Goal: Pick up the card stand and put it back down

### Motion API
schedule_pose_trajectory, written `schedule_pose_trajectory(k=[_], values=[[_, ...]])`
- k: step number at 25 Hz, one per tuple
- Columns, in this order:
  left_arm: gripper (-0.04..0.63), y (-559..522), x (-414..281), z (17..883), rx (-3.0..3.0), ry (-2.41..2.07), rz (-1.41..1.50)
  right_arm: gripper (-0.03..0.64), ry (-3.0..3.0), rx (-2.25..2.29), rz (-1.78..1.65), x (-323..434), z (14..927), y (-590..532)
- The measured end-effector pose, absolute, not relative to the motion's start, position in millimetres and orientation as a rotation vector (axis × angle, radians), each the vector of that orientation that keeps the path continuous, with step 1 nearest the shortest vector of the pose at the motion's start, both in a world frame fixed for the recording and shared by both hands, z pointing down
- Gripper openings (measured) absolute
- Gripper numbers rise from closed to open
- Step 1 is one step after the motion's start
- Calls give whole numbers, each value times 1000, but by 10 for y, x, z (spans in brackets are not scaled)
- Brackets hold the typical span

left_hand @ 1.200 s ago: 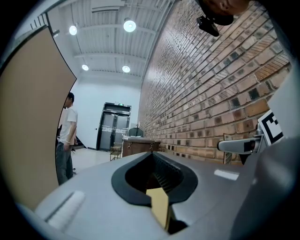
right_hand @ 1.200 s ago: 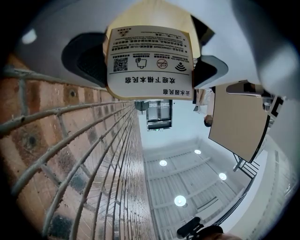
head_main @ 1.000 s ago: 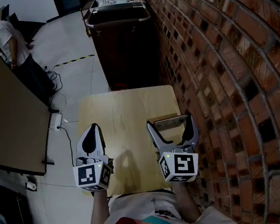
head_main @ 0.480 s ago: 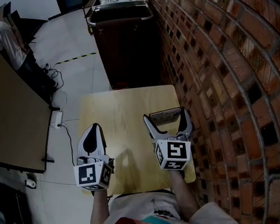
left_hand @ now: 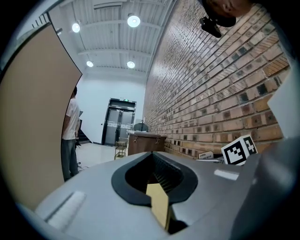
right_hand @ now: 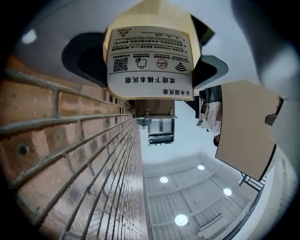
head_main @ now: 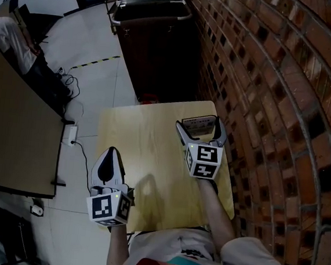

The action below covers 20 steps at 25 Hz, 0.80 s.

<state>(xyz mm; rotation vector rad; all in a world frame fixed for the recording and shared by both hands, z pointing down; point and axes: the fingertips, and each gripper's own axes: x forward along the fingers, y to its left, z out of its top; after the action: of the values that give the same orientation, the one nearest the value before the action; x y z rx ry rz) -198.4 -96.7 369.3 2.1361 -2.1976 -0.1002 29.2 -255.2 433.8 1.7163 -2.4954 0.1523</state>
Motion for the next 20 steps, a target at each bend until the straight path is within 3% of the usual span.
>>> schedule_pose_trajectory(k=[20], values=[[5, -1160, -2195, 3936, 2041, -2210, 18, 555, -2303, 1637, 417, 126, 5648, -3335]])
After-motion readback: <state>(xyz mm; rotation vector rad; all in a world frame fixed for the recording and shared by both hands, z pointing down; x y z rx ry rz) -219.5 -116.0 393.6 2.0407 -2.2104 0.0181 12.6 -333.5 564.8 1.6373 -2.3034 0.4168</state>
